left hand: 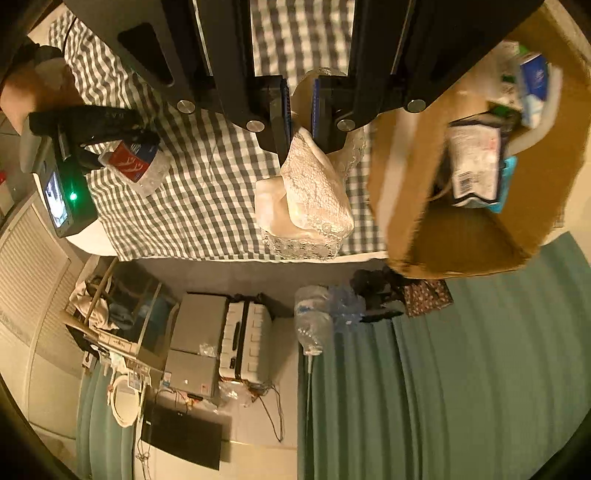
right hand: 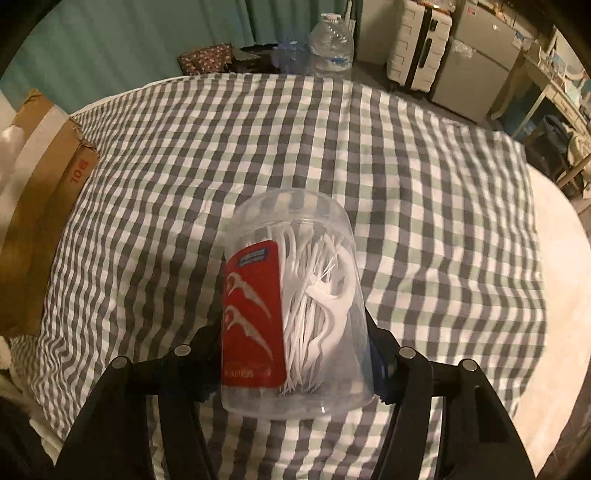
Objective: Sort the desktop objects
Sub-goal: 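Lift the lace cloth and floss tub and carry them over the box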
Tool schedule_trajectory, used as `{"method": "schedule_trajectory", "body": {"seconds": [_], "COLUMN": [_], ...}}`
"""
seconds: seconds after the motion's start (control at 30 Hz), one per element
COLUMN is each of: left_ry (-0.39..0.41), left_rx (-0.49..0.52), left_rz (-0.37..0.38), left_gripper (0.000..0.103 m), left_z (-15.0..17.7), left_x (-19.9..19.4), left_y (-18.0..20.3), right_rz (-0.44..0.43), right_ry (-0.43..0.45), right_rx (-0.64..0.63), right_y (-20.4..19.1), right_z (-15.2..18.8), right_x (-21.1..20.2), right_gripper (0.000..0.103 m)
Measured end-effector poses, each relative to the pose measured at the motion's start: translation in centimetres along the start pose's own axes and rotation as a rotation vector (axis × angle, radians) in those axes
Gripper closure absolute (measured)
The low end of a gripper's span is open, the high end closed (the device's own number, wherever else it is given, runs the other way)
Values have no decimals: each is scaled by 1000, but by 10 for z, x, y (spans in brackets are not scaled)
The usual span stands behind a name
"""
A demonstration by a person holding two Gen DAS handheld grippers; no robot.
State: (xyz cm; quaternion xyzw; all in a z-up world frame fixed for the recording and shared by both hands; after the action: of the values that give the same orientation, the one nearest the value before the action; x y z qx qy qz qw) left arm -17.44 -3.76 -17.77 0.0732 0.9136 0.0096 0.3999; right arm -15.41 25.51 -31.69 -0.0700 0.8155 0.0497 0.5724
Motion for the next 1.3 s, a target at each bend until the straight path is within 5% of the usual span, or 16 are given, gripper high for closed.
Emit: {"method": "schedule_trajectory", "body": {"seconds": [0.37,0.87,1.3], "left_ry": [82,227,249], "left_rx": [-46,-35,-71], "left_rz": [-13,-16,-58], "left_gripper": [95,95,95], "left_z": [4,-18,-22], "left_x": [-76,-167,-179], "left_y": [-29,-49,-93], "right_rz": [-60,-9,-97], "right_ry": [189,545,641], "right_rx": [98,112,36], "right_y": [-26,-60,-129], "right_z": [-1,-6,-40], "right_x": [-83,-244,-283], "right_gripper": [42,42,42]}}
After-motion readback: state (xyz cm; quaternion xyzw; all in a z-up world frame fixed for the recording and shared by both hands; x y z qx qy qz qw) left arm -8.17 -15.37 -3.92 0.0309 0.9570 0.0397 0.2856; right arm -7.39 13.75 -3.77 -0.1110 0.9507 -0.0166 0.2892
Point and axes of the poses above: each gripper's, at about its wrist camera, not at the fingertips, and x roughly the way its jaws point, y to its right, z to its underside, the point moved 5 cm from there along x, roughly the way its jaws point, and after that the axes turned 6 degrees about -x, right-handed, at the moved point
